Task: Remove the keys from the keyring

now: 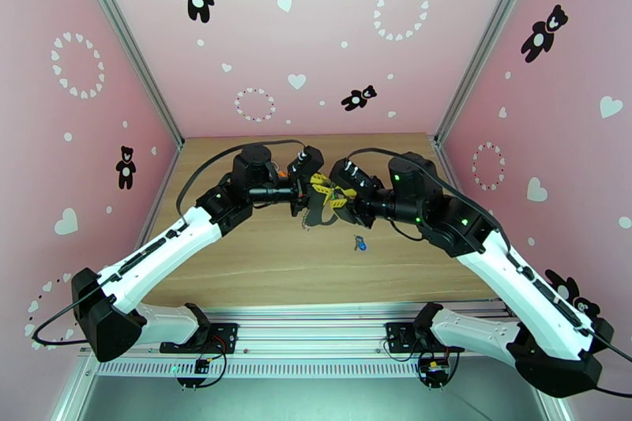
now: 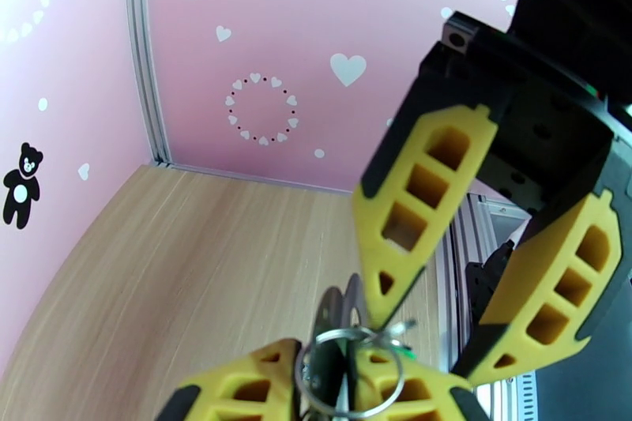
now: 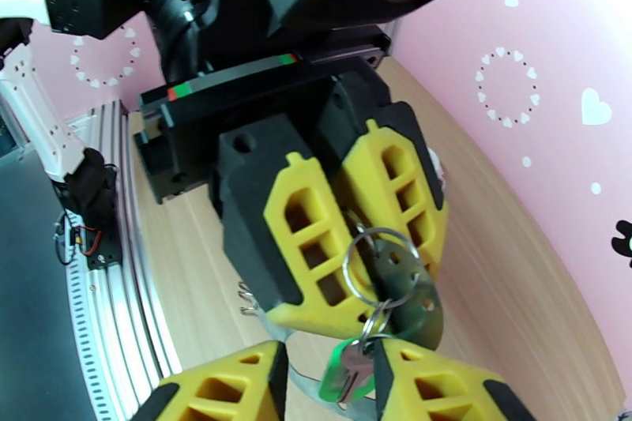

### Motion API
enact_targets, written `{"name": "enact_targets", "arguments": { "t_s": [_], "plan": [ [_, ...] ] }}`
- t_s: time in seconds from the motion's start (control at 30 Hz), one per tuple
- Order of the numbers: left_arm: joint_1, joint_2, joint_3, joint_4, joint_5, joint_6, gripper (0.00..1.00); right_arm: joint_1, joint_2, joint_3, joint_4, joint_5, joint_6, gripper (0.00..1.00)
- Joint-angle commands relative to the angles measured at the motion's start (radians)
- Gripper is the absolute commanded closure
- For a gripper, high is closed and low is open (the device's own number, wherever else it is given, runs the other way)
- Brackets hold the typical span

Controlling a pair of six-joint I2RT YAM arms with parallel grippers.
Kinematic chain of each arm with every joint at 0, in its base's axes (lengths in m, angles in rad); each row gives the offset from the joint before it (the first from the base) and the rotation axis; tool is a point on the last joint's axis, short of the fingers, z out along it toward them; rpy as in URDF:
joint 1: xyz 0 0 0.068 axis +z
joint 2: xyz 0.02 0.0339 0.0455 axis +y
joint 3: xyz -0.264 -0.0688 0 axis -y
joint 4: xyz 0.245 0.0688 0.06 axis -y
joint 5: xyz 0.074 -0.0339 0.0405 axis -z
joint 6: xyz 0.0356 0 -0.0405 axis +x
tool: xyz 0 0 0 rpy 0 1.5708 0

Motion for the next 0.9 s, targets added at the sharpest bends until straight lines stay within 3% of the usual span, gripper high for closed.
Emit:
{"name": "enact_targets", "arguments": {
  "t_s": [0.0, 0.6, 0.87],
  "plan": [
    [-0.005, -0.007, 0.003, 0.007, 0.002, 0.009, 1.0, 0.008, 0.016, 0.021, 0.038, 0.036, 0.014, 0.66],
    [-0.015, -0.023, -0.011, -0.023, -0.04, 0.037, 1.0, 0.008, 0.028, 0.025, 0.051, 0.03, 0.031, 1.0],
    [-0.015, -0.043, -0.045, -0.037, -0.175, 0.036, 1.0, 0.007, -0.007, 0.041, 0.027, 0.033, 0.066, 1.0]
  ]
}}
